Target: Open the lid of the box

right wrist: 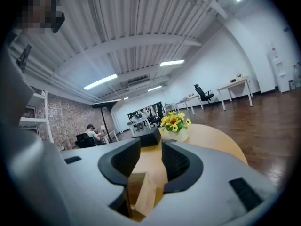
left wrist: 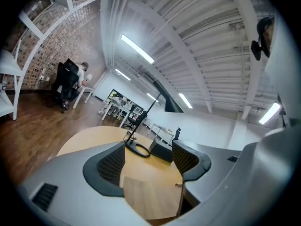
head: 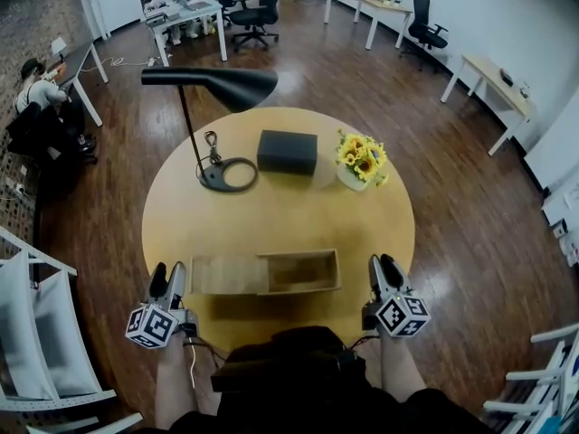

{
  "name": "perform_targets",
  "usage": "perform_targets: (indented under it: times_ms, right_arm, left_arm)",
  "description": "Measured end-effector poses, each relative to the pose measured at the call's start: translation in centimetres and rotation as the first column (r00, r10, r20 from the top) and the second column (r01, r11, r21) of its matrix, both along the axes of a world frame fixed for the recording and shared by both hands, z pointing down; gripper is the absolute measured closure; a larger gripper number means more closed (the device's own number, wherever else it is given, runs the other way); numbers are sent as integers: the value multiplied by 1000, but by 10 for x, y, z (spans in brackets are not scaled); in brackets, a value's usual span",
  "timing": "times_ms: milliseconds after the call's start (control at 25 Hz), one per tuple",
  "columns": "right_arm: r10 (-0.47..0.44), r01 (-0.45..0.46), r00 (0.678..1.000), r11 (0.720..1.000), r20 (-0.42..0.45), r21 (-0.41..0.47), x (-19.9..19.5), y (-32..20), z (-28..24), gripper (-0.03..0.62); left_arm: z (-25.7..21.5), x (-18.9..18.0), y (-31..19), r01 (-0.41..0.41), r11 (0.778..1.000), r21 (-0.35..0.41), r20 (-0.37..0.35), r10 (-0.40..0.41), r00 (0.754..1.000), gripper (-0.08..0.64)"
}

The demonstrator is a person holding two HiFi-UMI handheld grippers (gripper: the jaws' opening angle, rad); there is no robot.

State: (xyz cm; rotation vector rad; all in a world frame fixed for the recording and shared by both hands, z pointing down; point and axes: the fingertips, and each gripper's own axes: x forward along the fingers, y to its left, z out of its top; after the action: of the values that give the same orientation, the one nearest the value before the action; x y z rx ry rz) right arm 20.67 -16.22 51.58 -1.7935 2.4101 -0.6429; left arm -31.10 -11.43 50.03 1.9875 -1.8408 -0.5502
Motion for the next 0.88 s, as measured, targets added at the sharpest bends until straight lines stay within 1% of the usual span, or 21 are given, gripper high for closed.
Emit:
perform_targets:
  times_ms: [80, 120, 160, 240, 280, 320, 360, 400, 440, 520, 560, 640, 720, 880]
  right_arm:
    - [14, -14, 1000, 999, 0, 49, 9, 2, -22, 449]
    - [18, -17, 1000, 997, -16, 69, 12, 3, -33, 451]
    - [23, -20, 999, 996, -39, 87, 15, 3, -42, 453]
    - [34, -24, 996, 993, -79, 119, 19, 5, -58, 526]
    - [35, -23, 995, 991, -92, 130, 21, 6, -64, 552]
    - [32, -19, 995, 990, -97, 140, 21, 7, -69, 585]
    - [27, -13, 995, 989, -97, 150, 21, 8, -73, 588]
    - [22, -7, 996, 987, -92, 162, 21, 10, -78, 589]
    - [18, -3, 996, 984, -83, 175, 20, 10, -83, 589]
    - [15, -1, 998, 979, -66, 203, 20, 12, -90, 589]
    - [12, 1, 998, 977, -61, 215, 20, 13, -93, 589]
    - [1, 12, 999, 972, -54, 233, 17, 14, -97, 591]
    - [-15, 27, 999, 969, -49, 245, 13, 15, -101, 591]
    - [-36, 48, 998, 970, -58, 239, 10, 15, -101, 591]
  left_arm:
    - [-22, 13, 6, -31, 998, 57, 62, 28, 998, 263]
    - [-33, 19, 10, -45, 996, 82, 99, 37, 994, 297]
    - [-44, 26, 13, -57, 993, 105, 134, 42, 990, 304]
    - [-63, 38, 18, -79, 986, 146, 198, 49, 979, 312]
    - [-71, 43, 21, -87, 983, 165, 222, 49, 974, 330]
    - [-79, 48, 25, -92, 979, 182, 238, 47, 970, 331]
    - [-86, 52, 29, -95, 975, 200, 242, 45, 969, 335]
    - [-92, 56, 34, -97, 971, 218, 236, 44, 971, 367]
    - [-97, 59, 39, -98, 967, 237, 221, 45, 974, 373]
    - [-104, 66, 50, -97, 960, 264, 188, 47, 981, 431]
    - [-105, 69, 54, -96, 958, 270, 180, 48, 983, 434]
    - [-105, 75, 61, -91, 959, 269, 182, 42, 982, 454]
    - [-103, 78, 67, -82, 962, 259, 182, 35, 983, 454]
    - [-97, 78, 74, -59, 969, 239, 175, 17, 984, 454]
